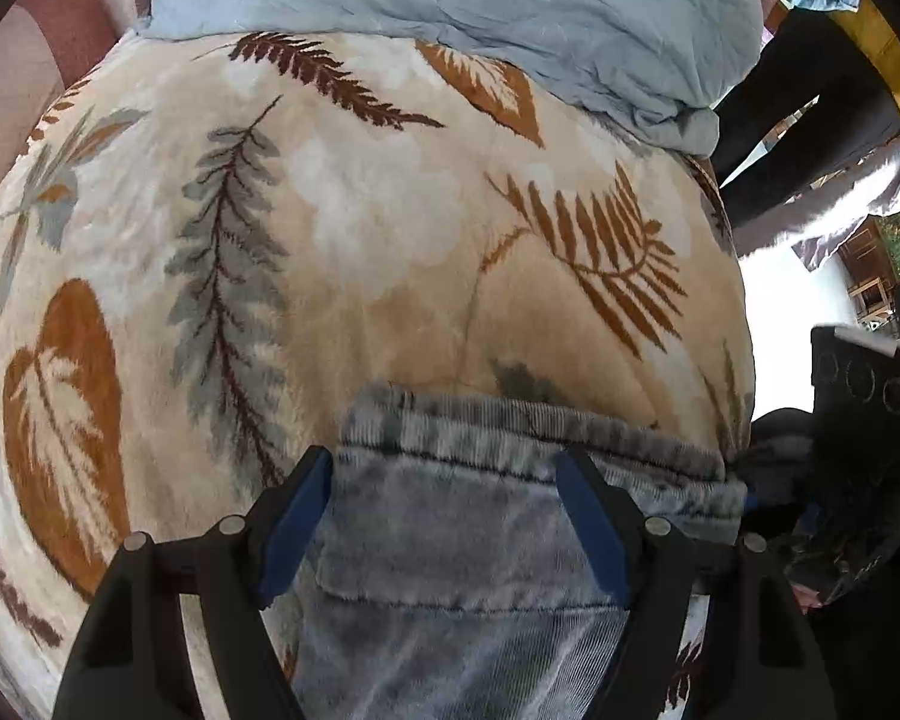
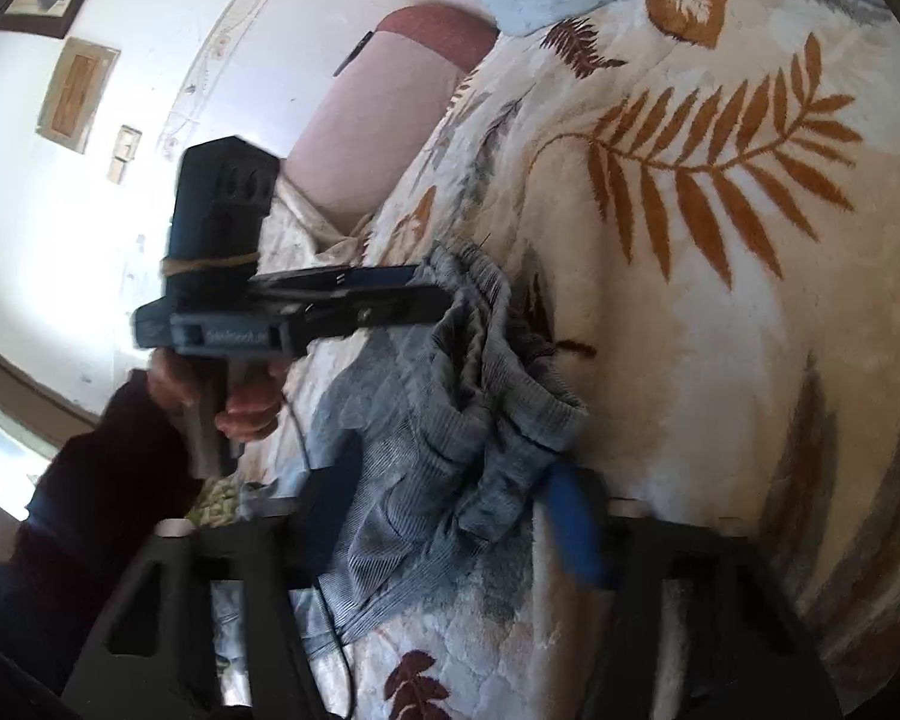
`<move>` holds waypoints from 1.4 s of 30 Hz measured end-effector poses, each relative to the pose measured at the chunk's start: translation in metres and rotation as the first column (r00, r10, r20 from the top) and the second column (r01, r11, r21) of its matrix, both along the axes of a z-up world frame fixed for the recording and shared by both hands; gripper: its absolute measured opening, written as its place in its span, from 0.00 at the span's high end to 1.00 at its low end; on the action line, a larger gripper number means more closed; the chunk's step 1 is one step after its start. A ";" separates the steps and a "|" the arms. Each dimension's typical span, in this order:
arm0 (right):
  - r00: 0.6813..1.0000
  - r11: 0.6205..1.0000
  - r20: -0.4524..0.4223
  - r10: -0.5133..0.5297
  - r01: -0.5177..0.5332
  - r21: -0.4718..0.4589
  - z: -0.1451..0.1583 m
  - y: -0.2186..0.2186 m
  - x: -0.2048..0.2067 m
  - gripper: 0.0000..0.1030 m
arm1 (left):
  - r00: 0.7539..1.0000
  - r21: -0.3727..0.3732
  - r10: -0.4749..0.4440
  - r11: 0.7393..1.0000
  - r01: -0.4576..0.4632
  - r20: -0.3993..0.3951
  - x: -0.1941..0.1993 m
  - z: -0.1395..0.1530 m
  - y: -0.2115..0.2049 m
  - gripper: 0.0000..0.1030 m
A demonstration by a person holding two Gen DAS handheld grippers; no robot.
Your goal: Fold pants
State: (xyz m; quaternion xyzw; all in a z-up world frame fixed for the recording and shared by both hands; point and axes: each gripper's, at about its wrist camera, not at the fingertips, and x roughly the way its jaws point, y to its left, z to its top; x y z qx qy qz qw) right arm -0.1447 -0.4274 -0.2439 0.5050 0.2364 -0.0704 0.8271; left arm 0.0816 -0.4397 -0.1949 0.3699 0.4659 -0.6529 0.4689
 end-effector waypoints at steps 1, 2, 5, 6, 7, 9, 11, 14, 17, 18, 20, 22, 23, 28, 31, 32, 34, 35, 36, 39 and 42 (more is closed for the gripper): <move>1.000 1.000 0.011 0.017 -0.017 0.017 -0.002 0.001 -0.001 0.67 | 1.000 0.002 -0.004 1.000 0.004 -0.011 0.000 0.000 -0.002 0.24; 0.999 0.999 0.004 0.034 -0.034 0.008 -0.001 0.003 -0.001 0.67 | 1.000 0.007 -0.014 1.000 0.014 -0.028 0.000 -0.001 -0.003 0.24; 0.999 0.999 -0.017 0.050 -0.051 -0.018 0.001 0.006 0.001 0.67 | 0.998 0.027 -0.054 0.998 0.054 -0.018 -0.003 -0.006 -0.006 0.24; 0.999 0.999 -0.008 0.044 -0.044 0.000 -0.001 0.003 -0.001 0.67 | 0.998 0.036 -0.060 0.998 0.060 -0.024 -0.004 -0.008 -0.007 0.24; 0.999 0.999 -0.003 0.040 -0.040 0.022 -0.004 0.001 -0.001 0.67 | 0.998 0.039 -0.063 0.997 0.064 -0.026 -0.005 -0.009 -0.009 0.24; 0.999 0.995 -0.005 0.033 -0.033 0.094 -0.014 -0.004 -0.002 0.62 | 0.998 0.031 -0.068 0.997 0.068 -0.016 -0.006 -0.009 -0.012 0.24; 1.000 0.992 0.000 0.026 -0.026 0.127 -0.018 -0.006 -0.003 0.54 | 0.998 0.025 -0.060 0.998 0.060 -0.023 -0.004 -0.009 -0.015 0.24; 0.999 0.994 0.021 0.039 -0.041 0.104 -0.010 -0.001 0.000 0.34 | 0.998 0.038 -0.054 0.998 0.055 -0.032 -0.006 -0.014 -0.019 0.24; 0.999 0.997 0.018 0.038 -0.039 0.064 -0.005 0.003 0.006 0.32 | 0.997 0.018 -0.071 0.997 0.072 -0.032 -0.008 -0.012 -0.015 0.31; 0.999 0.998 0.016 0.034 -0.035 0.051 -0.004 0.004 0.006 0.33 | 0.997 0.014 -0.065 0.998 0.065 -0.036 -0.006 -0.011 -0.014 0.33; 0.999 0.999 -0.001 0.036 -0.036 0.026 -0.003 0.006 0.007 0.46 | 0.998 0.003 -0.061 0.998 0.061 -0.032 -0.005 -0.010 -0.012 0.43; 0.998 0.999 -0.042 0.043 -0.043 -0.004 -0.004 0.006 0.011 0.65 | 0.997 -0.014 -0.077 0.997 0.077 -0.016 -0.007 -0.008 -0.009 0.52; 0.997 0.999 -0.051 0.049 -0.049 0.005 -0.004 0.007 0.012 0.70 | 0.996 -0.023 -0.087 0.996 0.087 0.000 -0.010 -0.007 -0.007 0.56; 0.998 0.999 -0.043 0.047 -0.047 0.006 0.000 0.007 0.009 0.75 | 0.997 -0.069 -0.078 0.995 0.078 0.014 -0.010 -0.001 0.000 0.65; 0.998 0.999 -0.043 0.046 -0.047 -0.023 0.005 0.010 0.010 0.75 | 0.998 -0.100 -0.054 0.993 0.056 0.019 -0.010 0.005 0.007 0.68; 0.998 0.998 -0.044 0.045 -0.047 -0.037 0.008 0.011 0.009 0.75 | 0.999 -0.114 -0.044 0.992 0.046 0.021 -0.010 0.008 0.010 0.68; 0.998 0.996 -0.046 0.044 -0.048 -0.074 0.015 0.015 0.013 0.75 | 1.000 -0.137 -0.021 0.990 0.023 0.019 -0.008 0.016 0.016 0.69; 0.998 0.994 -0.045 0.046 -0.050 -0.094 0.019 0.018 0.015 0.75 | 1.000 -0.150 -0.008 0.989 0.010 0.014 -0.006 0.021 0.020 0.69; 0.998 0.991 -0.038 0.049 -0.054 -0.123 0.025 0.022 0.016 0.75 | 1.000 -0.162 0.004 0.987 -0.002 0.012 -0.005 0.026 0.024 0.69; 0.998 0.978 -0.017 0.062 -0.064 -0.199 0.040 0.036 0.017 0.75 | 0.999 -0.197 0.043 0.979 -0.041 0.006 0.003 0.043 0.040 0.69; 0.996 0.961 0.012 0.092 -0.086 -0.262 0.056 0.052 0.021 0.75 | 0.996 -0.235 0.085 0.968 -0.086 -0.014 0.014 0.062 0.062 0.69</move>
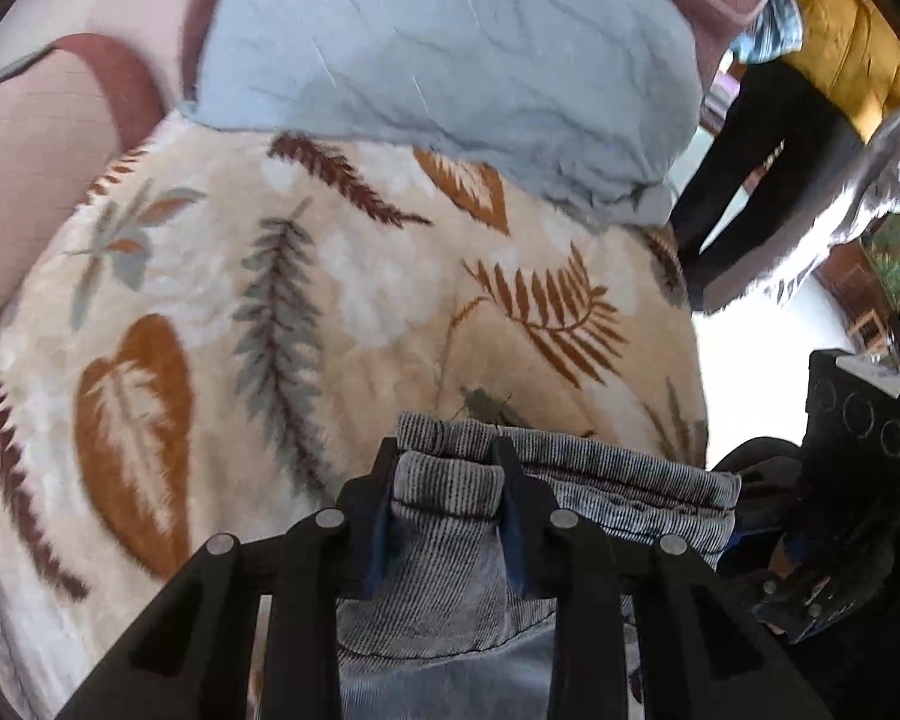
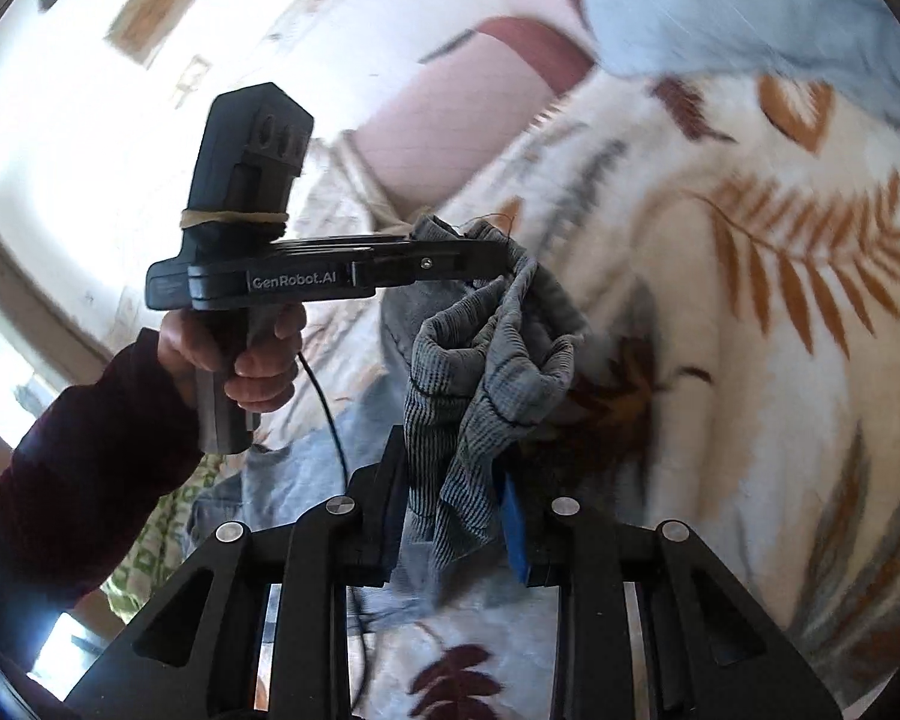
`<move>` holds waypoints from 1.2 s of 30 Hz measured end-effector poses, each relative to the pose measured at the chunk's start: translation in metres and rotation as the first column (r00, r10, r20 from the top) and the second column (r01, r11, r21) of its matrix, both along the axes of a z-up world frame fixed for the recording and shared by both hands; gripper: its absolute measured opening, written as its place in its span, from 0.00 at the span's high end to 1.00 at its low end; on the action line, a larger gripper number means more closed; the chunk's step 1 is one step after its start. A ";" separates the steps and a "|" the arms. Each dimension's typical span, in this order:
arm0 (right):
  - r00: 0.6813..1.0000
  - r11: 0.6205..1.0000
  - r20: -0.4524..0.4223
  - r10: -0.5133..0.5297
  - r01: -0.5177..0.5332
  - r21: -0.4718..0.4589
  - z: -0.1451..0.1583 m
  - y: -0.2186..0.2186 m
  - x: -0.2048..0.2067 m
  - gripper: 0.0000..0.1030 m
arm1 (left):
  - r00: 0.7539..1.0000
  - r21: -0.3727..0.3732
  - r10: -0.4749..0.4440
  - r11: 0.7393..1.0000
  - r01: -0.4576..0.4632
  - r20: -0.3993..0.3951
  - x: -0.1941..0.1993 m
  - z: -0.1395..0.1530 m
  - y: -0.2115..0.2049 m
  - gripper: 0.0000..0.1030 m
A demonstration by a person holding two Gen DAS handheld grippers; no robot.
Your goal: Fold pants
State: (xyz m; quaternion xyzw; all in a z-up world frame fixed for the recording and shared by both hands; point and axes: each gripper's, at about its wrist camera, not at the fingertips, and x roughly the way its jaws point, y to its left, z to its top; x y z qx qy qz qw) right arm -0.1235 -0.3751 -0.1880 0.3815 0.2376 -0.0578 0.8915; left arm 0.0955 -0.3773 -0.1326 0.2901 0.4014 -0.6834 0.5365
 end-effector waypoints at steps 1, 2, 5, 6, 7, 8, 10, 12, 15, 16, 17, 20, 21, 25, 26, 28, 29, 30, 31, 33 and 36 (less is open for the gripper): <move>1.000 1.000 0.009 0.010 -0.010 -0.016 0.004 0.005 0.002 0.75 | 1.000 -0.011 0.015 1.000 -0.015 0.001 0.003 0.006 0.009 0.69; 0.999 0.999 0.023 0.029 -0.029 -0.032 0.009 0.011 0.002 0.75 | 1.000 -0.018 0.027 0.999 -0.027 0.003 0.006 0.011 0.018 0.69; 0.994 0.993 0.053 0.093 -0.089 -0.072 0.024 0.034 0.009 0.75 | 0.997 -0.040 0.076 0.996 -0.076 0.004 0.018 0.027 0.054 0.69; 0.991 0.989 0.064 0.121 -0.115 -0.087 0.030 0.045 0.013 0.75 | 0.996 -0.050 0.094 0.994 -0.094 0.003 0.022 0.032 0.066 0.69; 0.987 0.986 0.073 0.140 -0.133 -0.100 0.035 0.053 0.014 0.75 | 0.994 -0.057 0.111 0.992 -0.111 0.004 0.025 0.036 0.076 0.69; 0.983 0.981 0.083 0.162 -0.152 -0.118 0.041 0.063 0.017 0.75 | 0.992 -0.066 0.129 0.990 -0.128 0.007 0.029 0.042 0.090 0.69; 0.973 0.970 0.096 0.208 -0.193 -0.146 0.052 0.083 0.024 0.75 | 0.986 -0.079 0.163 0.984 -0.162 0.011 0.035 0.051 0.118 0.69; 0.961 0.958 0.099 0.257 -0.240 -0.154 0.058 0.105 0.035 0.75 | 0.980 -0.078 0.195 0.978 -0.192 0.030 0.040 0.054 0.142 0.69; 0.946 0.933 0.037 0.323 -0.312 -0.179 0.055 0.139 0.053 0.75 | 0.964 -0.023 0.261 0.965 -0.260 0.049 0.053 0.042 0.174 0.69; 0.940 0.926 0.018 0.342 -0.333 -0.176 0.051 0.146 0.059 0.75 | 0.956 -0.001 0.286 0.958 -0.287 0.056 0.058 0.035 0.183 0.69; 0.931 0.918 -0.011 0.365 -0.362 -0.164 0.043 0.154 0.067 0.75 | 0.947 0.034 0.317 0.947 -0.319 0.062 0.063 0.024 0.192 0.69; 0.906 0.901 -0.084 0.414 -0.422 -0.106 0.017 0.167 0.085 0.72 | 0.916 0.122 0.392 0.909 -0.400 0.080 0.078 -0.008 0.217 0.66; 0.894 0.893 -0.109 0.435 -0.443 -0.075 0.006 0.169 0.093 0.71 | 0.903 0.142 0.420 0.892 -0.429 0.088 0.082 -0.018 0.224 0.66; 0.843 0.858 -0.165 0.513 -0.511 0.053 -0.022 0.179 0.105 0.28 | 0.848 0.115 0.527 0.840 -0.530 0.055 0.096 -0.022 0.258 0.55; 0.838 0.852 -0.155 0.523 -0.520 0.060 -0.020 0.183 0.098 0.26 | 0.838 0.101 0.543 0.832 -0.545 0.051 0.097 -0.019 0.264 0.55; 0.825 0.833 -0.119 0.553 -0.551 0.053 -0.015 0.187 0.095 0.26 | 0.812 0.075 0.578 0.809 -0.583 0.077 0.098 -0.012 0.279 0.55; 0.805 0.809 -0.080 0.588 -0.584 0.069 -0.013 0.188 0.093 0.26 | 0.807 0.069 0.585 0.805 -0.590 0.079 0.098 -0.009 0.286 0.55; 0.792 0.793 -0.051 0.608 -0.603 0.085 -0.011 0.187 0.092 0.26 | 0.803 0.058 0.591 0.802 -0.595 0.077 0.097 -0.005 0.293 0.55; 0.782 0.780 -0.023 0.623 -0.619 0.093 -0.009 0.188 0.090 0.26 | 0.798 0.045 0.597 0.798 -0.602 0.081 0.096 -0.002 0.301 0.55; 0.772 0.769 0.021 0.635 -0.634 0.078 -0.004 0.186 0.085 0.26 | 0.788 0.037 0.609 0.789 -0.614 0.086 0.094 0.001 0.314 0.55; 0.789 0.787 0.087 0.608 -0.614 0.062 0.010 0.176 0.080 0.25 | 0.769 0.025 0.636 0.769 -0.639 0.063 0.096 0.004 0.328 0.55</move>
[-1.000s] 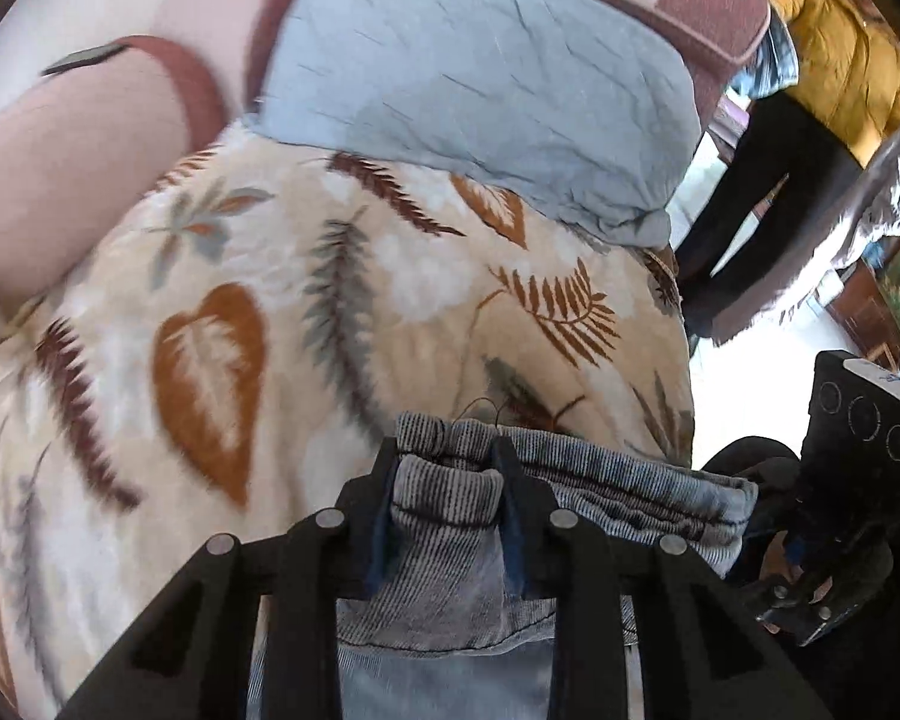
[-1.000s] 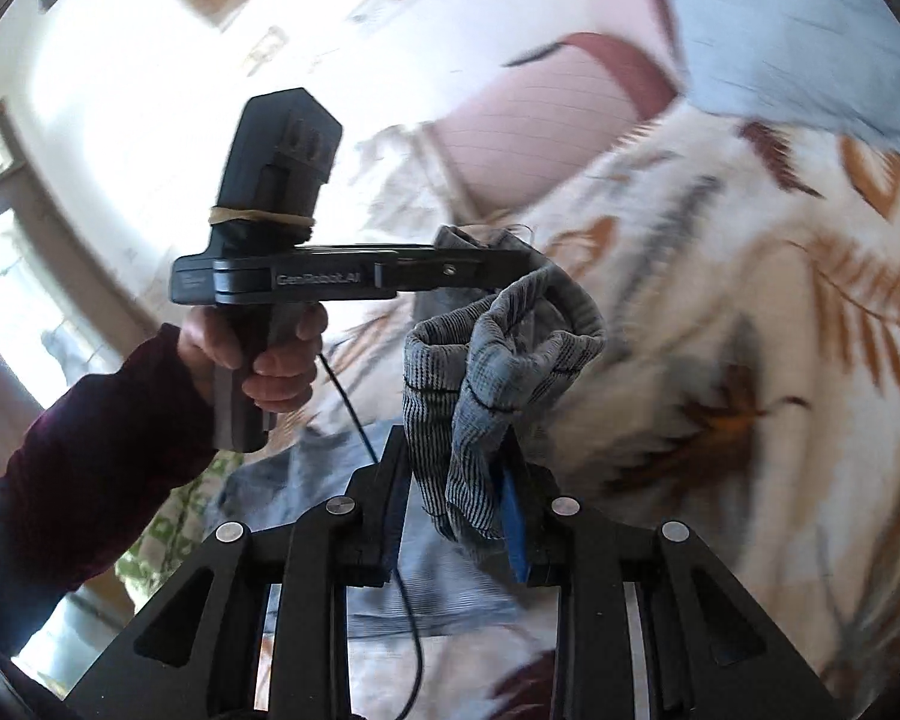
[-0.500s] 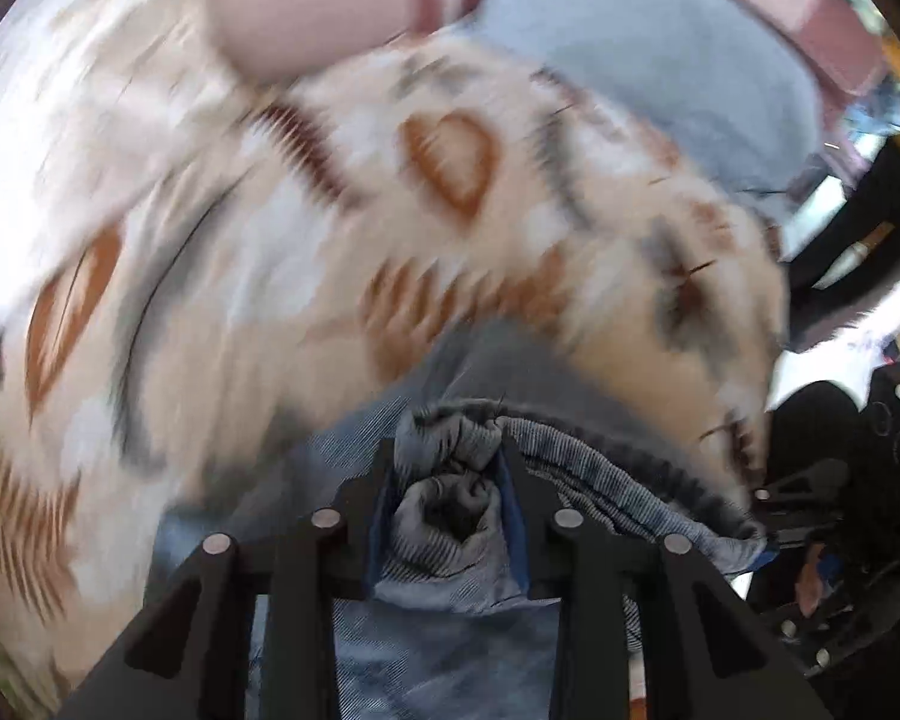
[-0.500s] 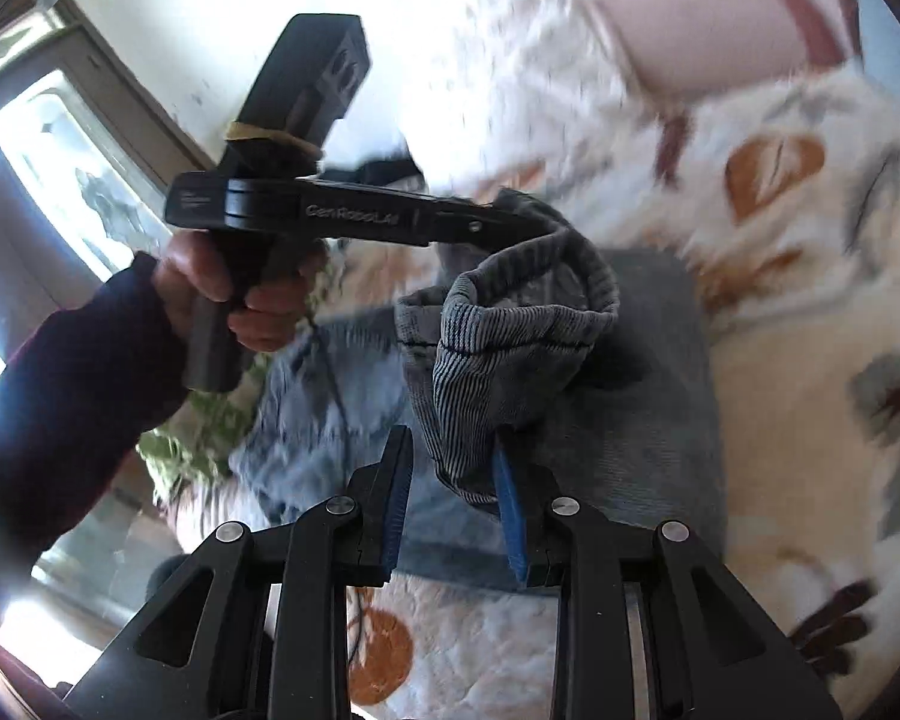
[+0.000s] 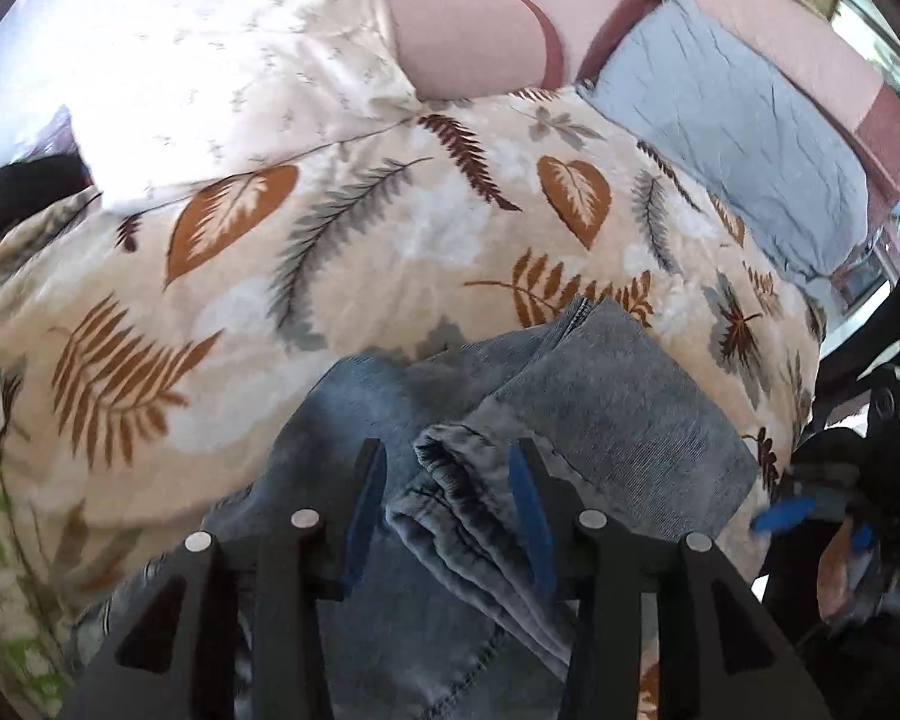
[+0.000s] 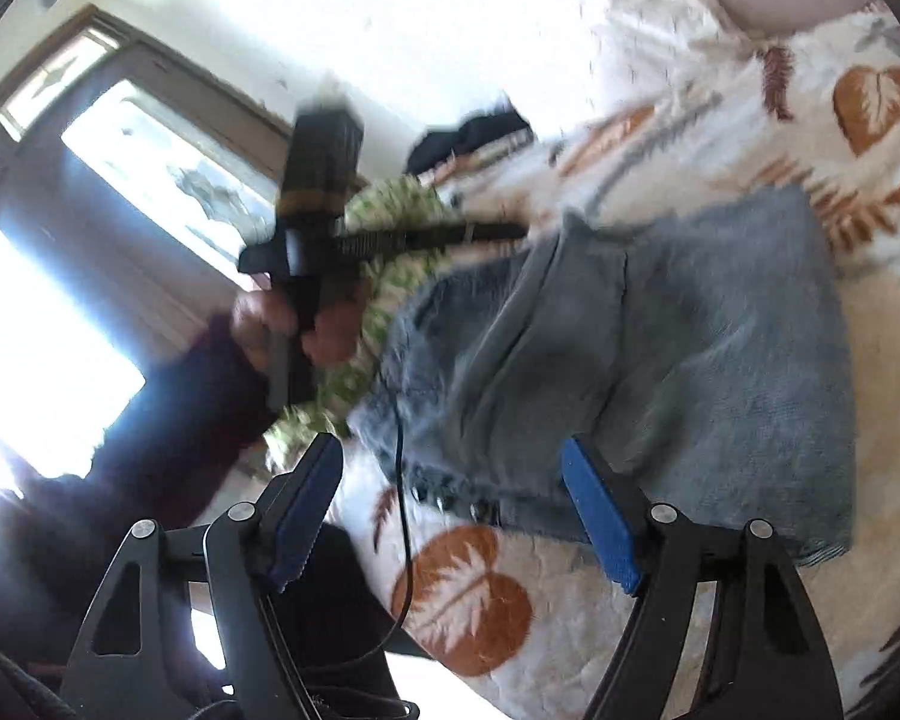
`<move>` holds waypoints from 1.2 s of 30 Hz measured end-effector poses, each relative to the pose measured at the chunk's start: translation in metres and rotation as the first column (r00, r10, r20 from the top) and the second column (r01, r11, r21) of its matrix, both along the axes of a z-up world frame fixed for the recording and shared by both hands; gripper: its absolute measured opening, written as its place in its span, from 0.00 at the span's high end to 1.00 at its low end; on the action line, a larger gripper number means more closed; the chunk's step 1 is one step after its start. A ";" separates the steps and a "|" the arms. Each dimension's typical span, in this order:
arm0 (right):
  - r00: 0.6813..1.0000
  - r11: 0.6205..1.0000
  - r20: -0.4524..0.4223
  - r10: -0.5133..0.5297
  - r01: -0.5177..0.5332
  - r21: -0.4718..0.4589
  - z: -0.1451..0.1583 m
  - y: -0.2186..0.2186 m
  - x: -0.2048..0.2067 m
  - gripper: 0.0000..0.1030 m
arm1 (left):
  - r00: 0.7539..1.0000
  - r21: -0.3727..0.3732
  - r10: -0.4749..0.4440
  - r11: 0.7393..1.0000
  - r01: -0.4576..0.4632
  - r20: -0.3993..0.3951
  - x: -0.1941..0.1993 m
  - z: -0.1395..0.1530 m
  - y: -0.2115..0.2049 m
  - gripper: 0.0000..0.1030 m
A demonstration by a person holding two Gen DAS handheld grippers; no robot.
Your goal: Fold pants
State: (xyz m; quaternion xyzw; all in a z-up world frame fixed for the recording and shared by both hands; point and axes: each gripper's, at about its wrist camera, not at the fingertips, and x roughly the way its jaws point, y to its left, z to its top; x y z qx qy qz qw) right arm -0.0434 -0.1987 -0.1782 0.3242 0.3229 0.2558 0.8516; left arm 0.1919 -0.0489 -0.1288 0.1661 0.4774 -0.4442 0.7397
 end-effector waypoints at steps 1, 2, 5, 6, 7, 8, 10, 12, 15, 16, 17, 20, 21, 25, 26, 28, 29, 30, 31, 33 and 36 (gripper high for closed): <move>1.000 1.000 0.012 -0.025 0.025 0.002 0.002 -0.004 0.000 0.24 | 1.000 -0.004 0.012 1.000 -0.012 -0.003 -0.001 0.000 0.005 0.55; 0.999 0.999 0.015 -0.052 0.052 0.002 0.004 -0.011 -0.001 0.24 | 1.000 -0.003 0.024 1.000 -0.024 -0.006 -0.002 0.001 0.009 0.55; 0.988 0.988 -0.006 -0.156 0.156 -0.015 0.005 -0.033 0.001 0.22 | 0.998 -0.019 0.054 0.998 -0.054 -0.026 -0.010 0.002 0.022 0.55; 0.984 0.984 -0.023 -0.178 0.177 -0.022 0.003 -0.038 0.005 0.22 | 0.998 -0.029 0.063 0.998 -0.064 -0.026 -0.013 0.003 0.027 0.55; 0.982 0.982 -0.036 -0.186 0.186 -0.022 0.001 -0.042 0.009 0.22 | 0.997 -0.040 0.078 0.996 -0.079 -0.028 -0.016 0.003 0.032 0.55; 0.979 0.981 -0.052 -0.195 0.194 -0.020 0.001 -0.047 0.013 0.22 | 0.994 -0.054 0.098 0.994 -0.100 -0.037 -0.020 0.004 0.037 0.56; 0.979 0.980 -0.058 -0.197 0.196 -0.025 0.002 -0.050 0.020 0.22 | 0.991 -0.082 0.127 0.988 -0.130 -0.042 -0.029 0.005 0.044 0.56; 0.980 0.982 -0.054 -0.191 0.190 -0.014 0.005 -0.054 0.027 0.22 | 0.986 -0.082 0.168 0.982 -0.168 -0.013 -0.040 0.006 0.051 0.56; 0.984 0.986 -0.074 -0.164 0.164 -0.003 0.002 -0.051 0.037 0.22 | 0.970 -0.070 0.239 0.969 -0.235 0.052 -0.060 0.008 0.063 0.56; 0.983 0.987 -0.091 -0.160 0.160 -0.010 -0.002 -0.049 0.041 0.22 | 0.961 -0.069 0.263 0.964 -0.257 0.082 -0.067 0.010 0.069 0.56; 0.983 0.989 -0.113 -0.145 0.144 -0.016 -0.009 -0.045 0.044 0.22 | 0.953 -0.072 0.280 0.959 -0.273 0.113 -0.074 0.011 0.075 0.55; 0.958 0.987 -0.265 -0.112 0.077 -0.138 -0.045 -0.028 0.065 0.22 | 0.925 -0.081 0.335 0.942 -0.326 0.180 -0.093 0.015 0.097 0.55; 0.956 0.976 -0.271 -0.116 0.059 -0.208 -0.054 -0.021 0.069 0.21 | 0.918 -0.089 0.350 0.937 -0.339 0.189 -0.098 0.017 0.105 0.55; 0.966 0.950 -0.231 -0.114 0.038 -0.310 -0.037 -0.002 0.069 0.15 | 0.878 -0.112 0.416 0.909 -0.401 0.236 -0.120 0.027 0.137 0.48; 0.974 0.950 -0.202 -0.106 0.039 -0.309 -0.031 0.003 0.067 0.15 | 0.867 -0.124 0.438 0.899 -0.420 0.237 -0.124 0.030 0.147 0.46; 0.981 0.954 -0.174 -0.087 0.031 -0.299 -0.022 0.012 0.067 0.15 | 0.849 -0.133 0.468 0.884 -0.448 0.245 -0.133 0.032 0.161 0.44; 0.984 0.950 -0.161 -0.080 0.026 -0.310 -0.016 0.020 0.070 0.15 | 0.841 -0.138 0.483 0.876 -0.463 0.244 -0.136 0.033 0.167 0.43; 0.985 0.947 -0.153 -0.079 0.026 -0.321 -0.014 0.026 0.073 0.15 | 0.833 -0.143 0.500 0.866 -0.479 0.237 -0.137 0.033 0.173 0.42; 0.986 0.942 -0.148 -0.078 0.025 -0.335 -0.013 0.033 0.077 0.15 | 0.826 -0.145 0.516 0.857 -0.495 0.228 -0.139 0.032 0.178 0.42; 0.984 0.935 -0.165 -0.063 0.001 -0.355 -0.017 0.049 0.092 0.15 | 0.809 -0.155 0.552 0.834 -0.530 0.204 -0.141 0.027 0.188 0.42; 0.962 0.907 -0.273 -0.024 -0.093 -0.411 -0.043 0.072 0.112 0.13 | 0.784 -0.164 0.604 0.796 -0.583 0.146 -0.142 0.014 0.202 0.42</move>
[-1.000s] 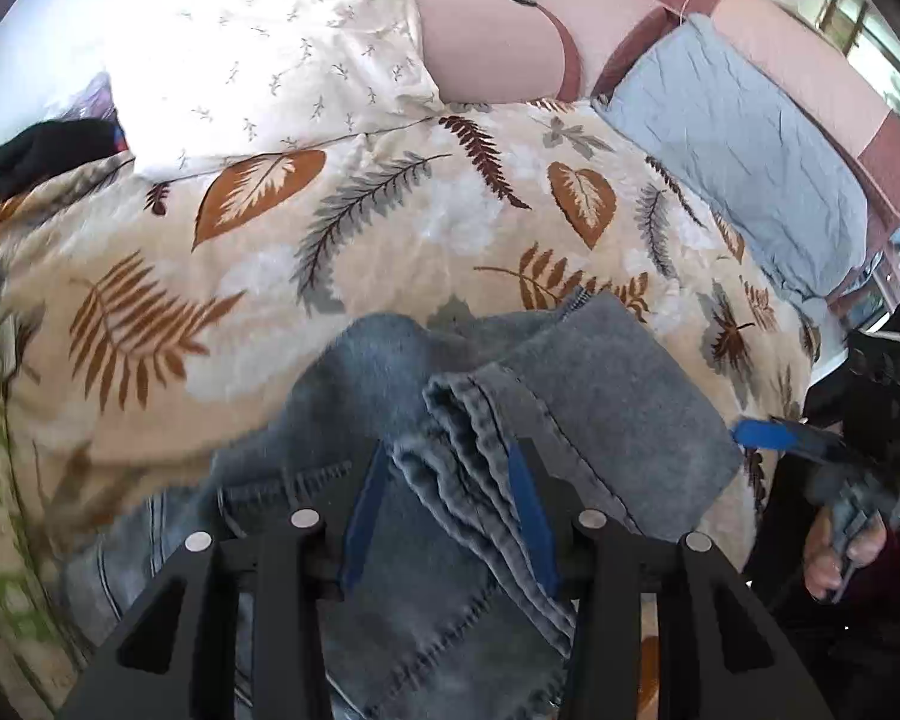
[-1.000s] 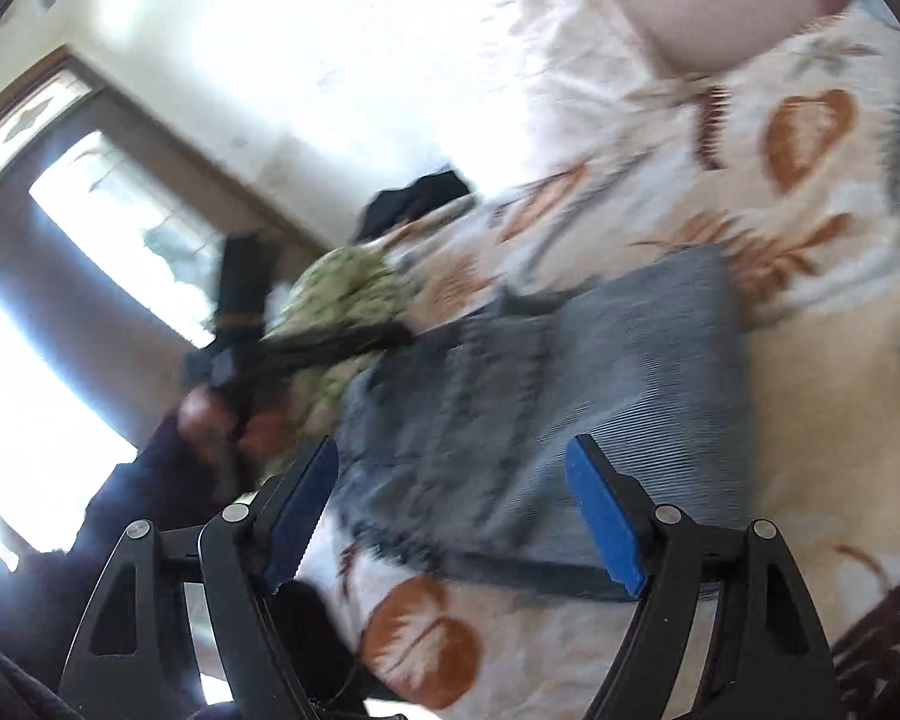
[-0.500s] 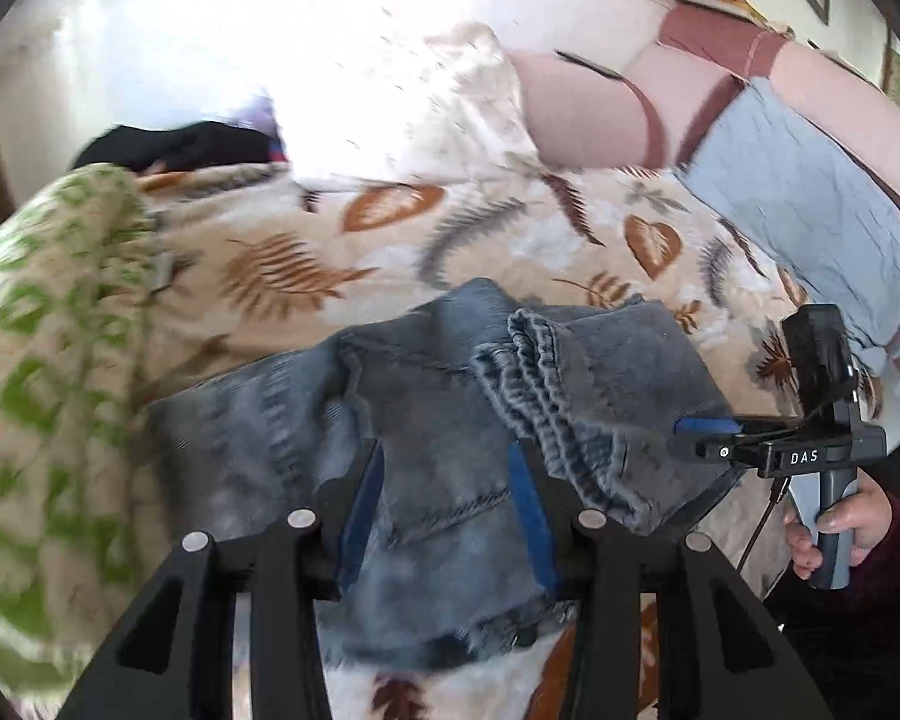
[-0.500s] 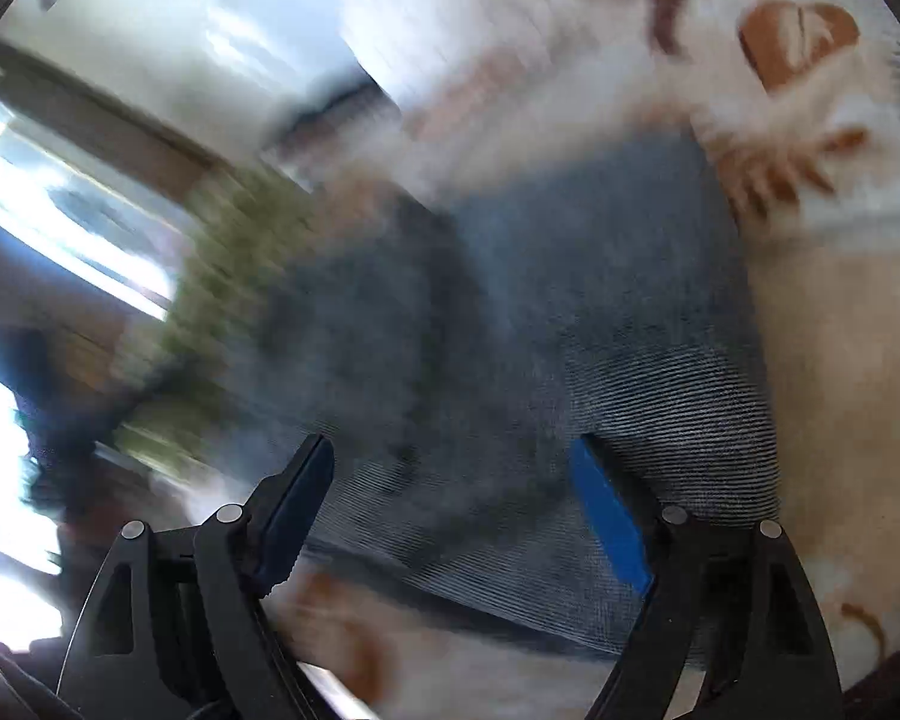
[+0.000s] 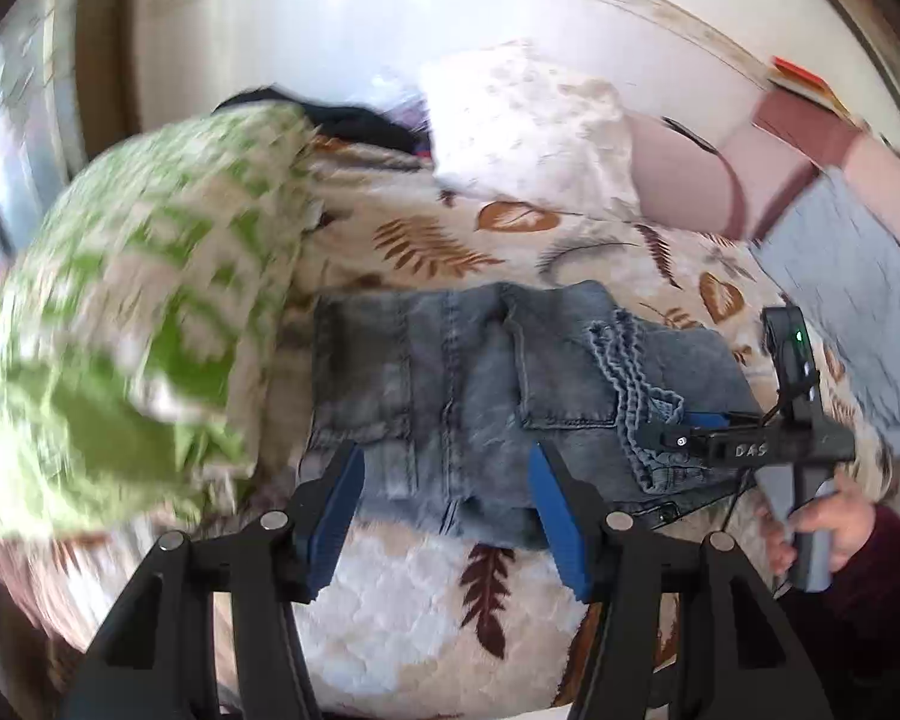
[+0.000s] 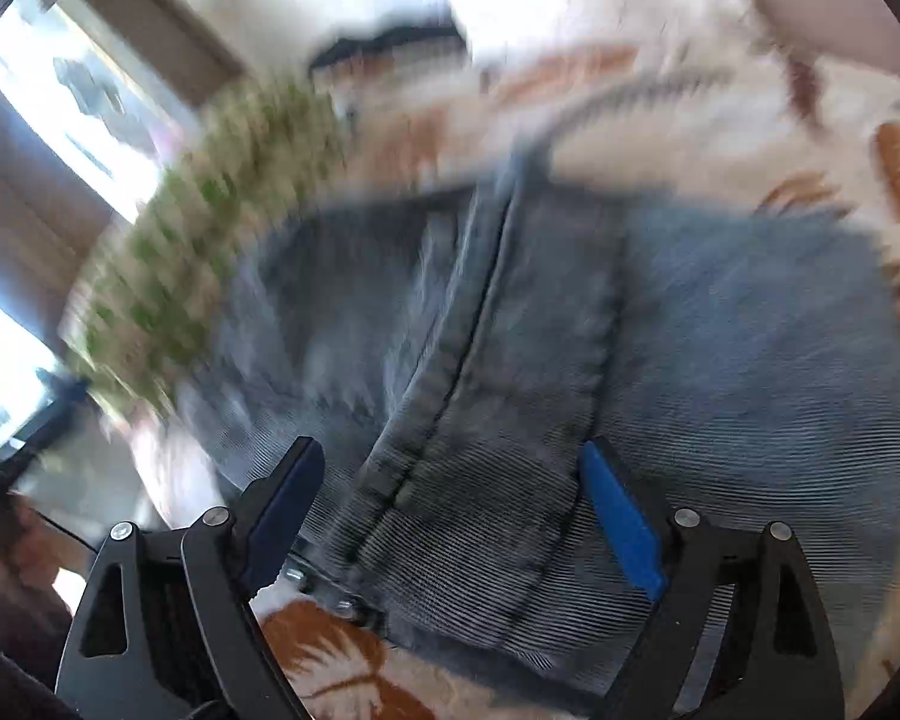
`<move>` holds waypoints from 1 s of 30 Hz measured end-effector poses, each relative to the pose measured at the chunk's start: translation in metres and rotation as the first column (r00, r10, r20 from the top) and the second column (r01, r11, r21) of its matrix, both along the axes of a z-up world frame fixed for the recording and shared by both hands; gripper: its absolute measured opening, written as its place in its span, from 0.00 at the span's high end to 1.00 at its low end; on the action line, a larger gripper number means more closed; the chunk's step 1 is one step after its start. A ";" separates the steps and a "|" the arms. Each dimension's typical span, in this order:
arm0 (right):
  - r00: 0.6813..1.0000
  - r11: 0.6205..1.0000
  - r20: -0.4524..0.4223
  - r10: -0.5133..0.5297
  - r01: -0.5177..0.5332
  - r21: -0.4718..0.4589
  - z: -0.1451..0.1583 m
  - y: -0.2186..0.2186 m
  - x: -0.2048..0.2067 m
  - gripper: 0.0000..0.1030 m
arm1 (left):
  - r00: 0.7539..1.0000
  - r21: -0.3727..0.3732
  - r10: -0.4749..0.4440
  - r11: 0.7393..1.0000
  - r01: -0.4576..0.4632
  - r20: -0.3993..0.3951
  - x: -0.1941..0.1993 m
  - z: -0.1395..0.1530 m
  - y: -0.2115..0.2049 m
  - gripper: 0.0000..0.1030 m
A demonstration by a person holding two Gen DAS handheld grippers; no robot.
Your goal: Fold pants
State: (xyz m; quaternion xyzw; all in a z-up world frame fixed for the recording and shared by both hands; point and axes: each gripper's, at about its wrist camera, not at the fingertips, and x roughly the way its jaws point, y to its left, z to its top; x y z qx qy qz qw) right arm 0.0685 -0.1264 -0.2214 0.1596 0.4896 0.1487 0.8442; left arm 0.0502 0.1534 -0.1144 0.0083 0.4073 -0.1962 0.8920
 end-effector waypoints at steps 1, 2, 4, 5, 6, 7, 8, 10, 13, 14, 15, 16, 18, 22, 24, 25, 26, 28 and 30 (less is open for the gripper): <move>1.000 1.000 0.019 0.000 0.001 -0.031 0.000 0.005 0.000 0.11 | 1.000 -0.020 0.009 1.000 -0.009 -0.023 0.001 -0.006 0.003 0.42; 0.999 0.999 0.036 0.007 -0.006 -0.040 0.004 0.008 0.000 0.10 | 0.999 -0.039 0.022 0.999 -0.024 -0.049 0.002 -0.012 0.007 0.42; 0.999 1.000 0.037 0.020 -0.020 -0.005 0.012 0.007 0.002 0.11 | 0.993 -0.056 0.061 0.996 -0.067 -0.105 0.010 -0.025 0.013 0.42; 0.999 1.000 0.052 0.010 -0.012 0.029 0.020 0.003 0.003 0.11 | 0.989 -0.066 0.086 0.993 -0.095 -0.124 0.013 -0.032 0.017 0.42; 0.998 0.999 0.064 0.006 -0.009 0.043 0.027 0.001 0.005 0.11 | 0.984 -0.076 0.105 0.990 -0.117 -0.142 0.016 -0.037 0.020 0.42; 0.997 0.999 0.074 0.011 -0.015 0.051 0.034 0.001 0.007 0.11 | 0.980 -0.091 0.115 0.987 -0.131 -0.161 0.018 -0.042 0.022 0.42; 0.996 0.998 0.081 0.026 -0.031 0.058 0.042 0.004 0.011 0.11 | 0.976 -0.104 0.124 0.984 -0.144 -0.177 0.018 -0.047 0.023 0.42; 0.992 0.994 0.099 0.084 -0.090 0.058 0.059 0.016 0.023 0.11 | 0.965 -0.119 0.153 0.976 -0.181 -0.211 0.018 -0.056 0.023 0.42; 0.979 0.983 0.106 0.173 -0.178 0.042 0.079 0.038 0.050 0.11 | 0.936 -0.162 0.223 0.948 -0.273 -0.272 0.013 -0.070 0.026 0.42; 0.973 0.976 0.101 0.208 -0.213 0.042 0.083 0.045 0.060 0.11 | 0.931 -0.177 0.232 0.941 -0.288 -0.282 0.011 -0.072 0.027 0.42; 0.964 0.967 0.097 0.247 -0.251 0.033 0.089 0.058 0.074 0.11 | 0.924 -0.182 0.248 0.934 -0.307 -0.290 0.009 -0.075 0.028 0.42; 0.957 0.961 0.094 0.273 -0.276 0.022 0.091 0.067 0.081 0.11 | 0.915 -0.195 0.266 0.923 -0.333 -0.303 0.008 -0.078 0.031 0.42; 0.936 0.939 0.079 0.342 -0.344 0.018 0.095 0.093 0.106 0.11 | 0.904 -0.226 0.268 0.908 -0.353 -0.333 0.008 -0.082 0.033 0.42; 0.890 0.891 0.040 0.454 -0.454 0.008 0.089 0.146 0.149 0.11 | 0.896 -0.248 0.273 0.895 -0.370 -0.351 0.011 -0.087 0.036 0.42; 0.864 0.864 0.028 0.502 -0.502 -0.032 0.082 0.172 0.168 0.11 | 0.889 -0.278 0.281 0.878 -0.390 -0.360 0.017 -0.088 0.040 0.42; 0.852 0.852 0.019 0.523 -0.522 -0.044 0.078 0.183 0.175 0.11 | 0.888 -0.290 0.279 0.872 -0.394 -0.367 0.020 -0.089 0.042 0.42; 0.840 0.839 0.004 0.543 -0.542 -0.051 0.072 0.193 0.184 0.11 | 0.883 -0.292 0.281 0.869 -0.400 -0.375 0.023 -0.092 0.043 0.42; 0.819 0.818 -0.011 0.573 -0.573 -0.056 0.062 0.205 0.194 0.11 | 0.870 -0.292 0.275 0.864 -0.410 -0.409 0.029 -0.100 0.044 0.42; 0.792 0.790 -0.037 0.609 -0.610 -0.059 0.048 0.217 0.204 0.11 | 0.862 -0.311 0.272 0.851 -0.423 -0.428 0.032 -0.106 0.045 0.42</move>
